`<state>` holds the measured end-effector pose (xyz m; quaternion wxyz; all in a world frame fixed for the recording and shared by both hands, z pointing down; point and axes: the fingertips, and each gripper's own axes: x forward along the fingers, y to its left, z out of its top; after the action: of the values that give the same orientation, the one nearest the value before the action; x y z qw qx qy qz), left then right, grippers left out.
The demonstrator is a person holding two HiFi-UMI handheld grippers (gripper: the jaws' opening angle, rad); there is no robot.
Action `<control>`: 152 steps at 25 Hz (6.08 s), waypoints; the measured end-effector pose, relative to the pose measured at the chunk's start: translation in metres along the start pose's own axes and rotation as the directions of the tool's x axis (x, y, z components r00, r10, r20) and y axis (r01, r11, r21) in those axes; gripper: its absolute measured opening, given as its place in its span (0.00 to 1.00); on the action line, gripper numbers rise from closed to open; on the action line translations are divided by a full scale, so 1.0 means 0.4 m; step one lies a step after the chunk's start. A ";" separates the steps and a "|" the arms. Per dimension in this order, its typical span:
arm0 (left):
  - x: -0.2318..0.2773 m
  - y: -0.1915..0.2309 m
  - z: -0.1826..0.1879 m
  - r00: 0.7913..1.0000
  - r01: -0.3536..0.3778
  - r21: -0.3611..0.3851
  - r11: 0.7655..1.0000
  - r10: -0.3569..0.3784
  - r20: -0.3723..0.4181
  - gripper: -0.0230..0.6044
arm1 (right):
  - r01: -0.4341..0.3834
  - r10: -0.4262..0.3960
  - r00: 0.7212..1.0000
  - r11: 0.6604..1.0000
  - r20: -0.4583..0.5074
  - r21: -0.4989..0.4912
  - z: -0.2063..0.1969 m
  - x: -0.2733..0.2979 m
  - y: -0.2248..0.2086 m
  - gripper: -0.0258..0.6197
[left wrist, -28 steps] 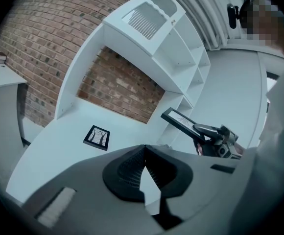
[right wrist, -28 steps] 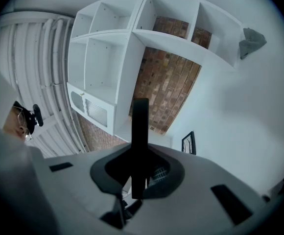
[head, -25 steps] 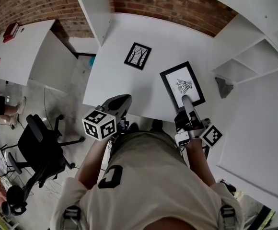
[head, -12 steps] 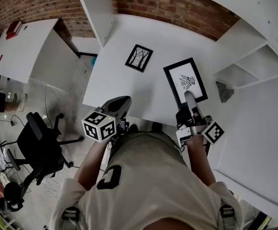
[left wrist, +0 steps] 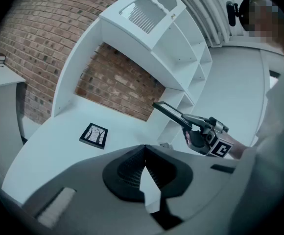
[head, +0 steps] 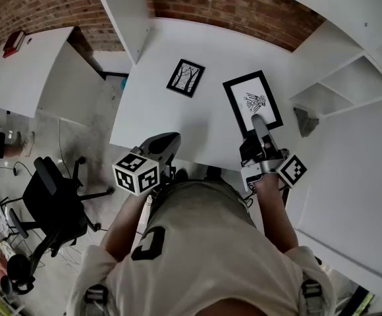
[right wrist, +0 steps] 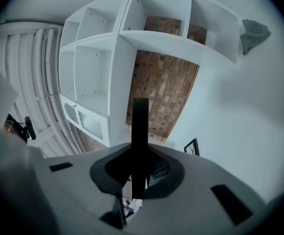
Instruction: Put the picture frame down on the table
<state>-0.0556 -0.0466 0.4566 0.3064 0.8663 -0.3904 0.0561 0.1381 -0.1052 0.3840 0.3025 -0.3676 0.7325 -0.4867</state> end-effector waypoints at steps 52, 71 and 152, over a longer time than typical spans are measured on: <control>0.053 0.025 -0.050 0.998 -0.021 -0.068 0.997 0.017 -0.063 0.04 | 0.349 -0.354 0.934 0.931 0.035 0.111 0.065 0.205 -0.460 0.08; 0.098 0.038 -0.050 0.994 -0.005 -0.078 0.997 -0.003 -0.105 0.04 | 0.441 -0.456 0.889 0.876 0.039 0.197 0.047 0.240 -0.602 0.08; 0.082 0.144 -0.015 0.992 -0.050 -0.042 0.998 0.044 -0.115 0.04 | -0.014 -0.037 0.710 0.998 -0.703 -0.066 -0.215 0.306 -0.393 0.45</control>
<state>-0.0732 -0.0935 0.5006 0.3461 0.8452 -0.3938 0.1039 0.0409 -0.2052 0.5500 -0.0146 -0.1691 0.8060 -0.5671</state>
